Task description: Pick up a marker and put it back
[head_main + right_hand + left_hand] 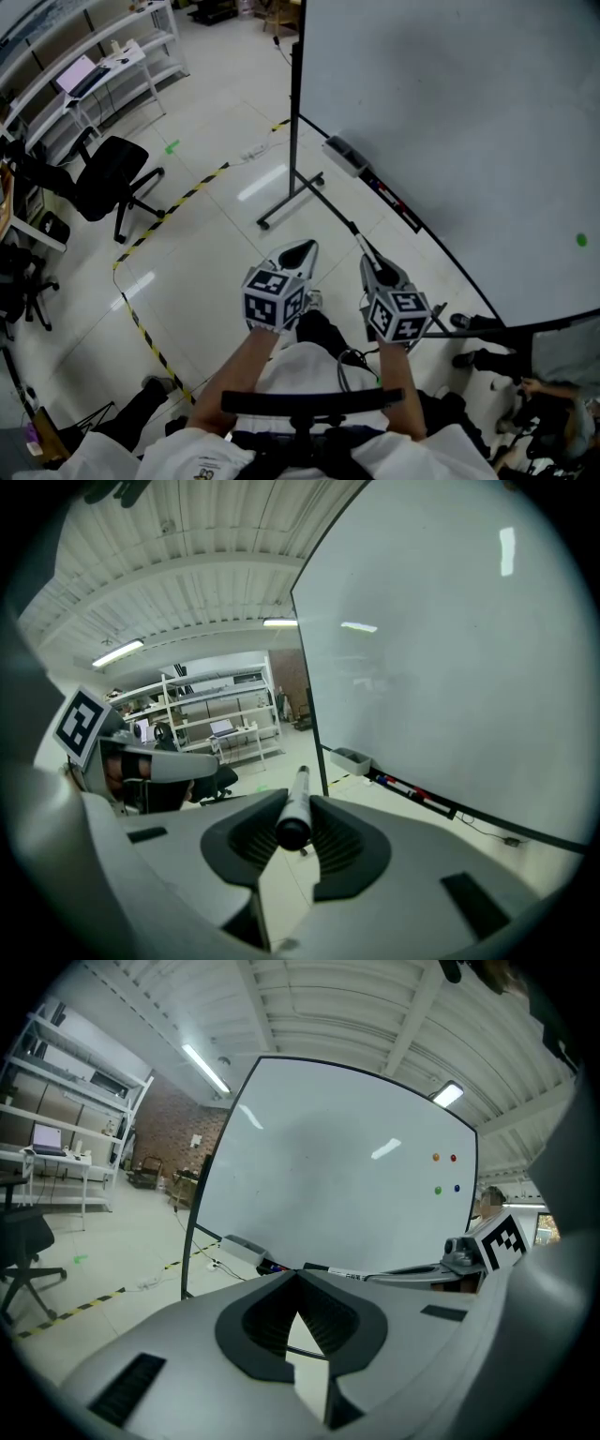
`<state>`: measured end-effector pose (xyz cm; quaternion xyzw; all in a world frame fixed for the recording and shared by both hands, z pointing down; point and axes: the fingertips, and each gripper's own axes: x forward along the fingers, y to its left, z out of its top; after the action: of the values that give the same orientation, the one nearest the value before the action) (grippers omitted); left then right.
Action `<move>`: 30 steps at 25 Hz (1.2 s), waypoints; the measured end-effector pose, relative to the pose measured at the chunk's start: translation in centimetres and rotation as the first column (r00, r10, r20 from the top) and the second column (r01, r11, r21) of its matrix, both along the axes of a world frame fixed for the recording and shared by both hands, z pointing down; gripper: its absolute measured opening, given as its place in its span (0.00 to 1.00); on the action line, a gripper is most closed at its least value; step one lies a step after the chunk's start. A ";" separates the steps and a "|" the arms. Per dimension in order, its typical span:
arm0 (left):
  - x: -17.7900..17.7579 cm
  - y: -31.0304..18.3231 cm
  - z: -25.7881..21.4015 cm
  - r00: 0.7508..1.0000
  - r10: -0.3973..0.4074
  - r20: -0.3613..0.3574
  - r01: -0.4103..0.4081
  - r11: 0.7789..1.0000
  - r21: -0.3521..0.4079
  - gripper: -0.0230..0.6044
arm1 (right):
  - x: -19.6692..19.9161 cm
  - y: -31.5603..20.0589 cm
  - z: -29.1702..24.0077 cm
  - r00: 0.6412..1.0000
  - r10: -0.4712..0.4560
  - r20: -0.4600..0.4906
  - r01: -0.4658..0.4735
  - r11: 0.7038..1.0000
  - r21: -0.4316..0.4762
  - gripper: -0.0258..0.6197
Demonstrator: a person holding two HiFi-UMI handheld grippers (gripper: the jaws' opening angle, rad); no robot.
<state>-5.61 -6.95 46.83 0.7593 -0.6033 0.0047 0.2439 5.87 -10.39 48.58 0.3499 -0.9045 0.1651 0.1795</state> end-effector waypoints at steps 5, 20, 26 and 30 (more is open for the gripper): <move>-0.8 -2.1 0.4 1.000 -0.010 -0.004 0.010 1.000 -0.001 0.03 | -0.5 -3.7 0.3 1.000 0.002 -0.024 -0.001 1.000 0.021 0.18; -3.0 -13.5 -0.4 1.000 -0.021 0.013 0.021 1.000 -0.015 0.03 | -3.9 -19.6 -0.3 0.996 -0.002 -0.084 0.007 0.999 0.053 0.18; -3.4 -17.7 0.0 1.000 -0.023 0.012 0.023 0.999 -0.025 0.03 | -5.3 -23.7 0.9 0.995 -0.026 -0.098 0.030 0.999 0.041 0.18; -3.7 -20.1 0.4 1.000 -0.024 0.011 0.024 0.999 -0.034 0.03 | -6.1 -26.0 2.7 0.991 -0.037 -0.125 0.040 0.999 0.018 0.18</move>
<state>-9.31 -27.01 47.20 0.7476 -0.6135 0.0160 0.2538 -0.28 -36.38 51.23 0.3440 -0.8997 0.1302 0.2351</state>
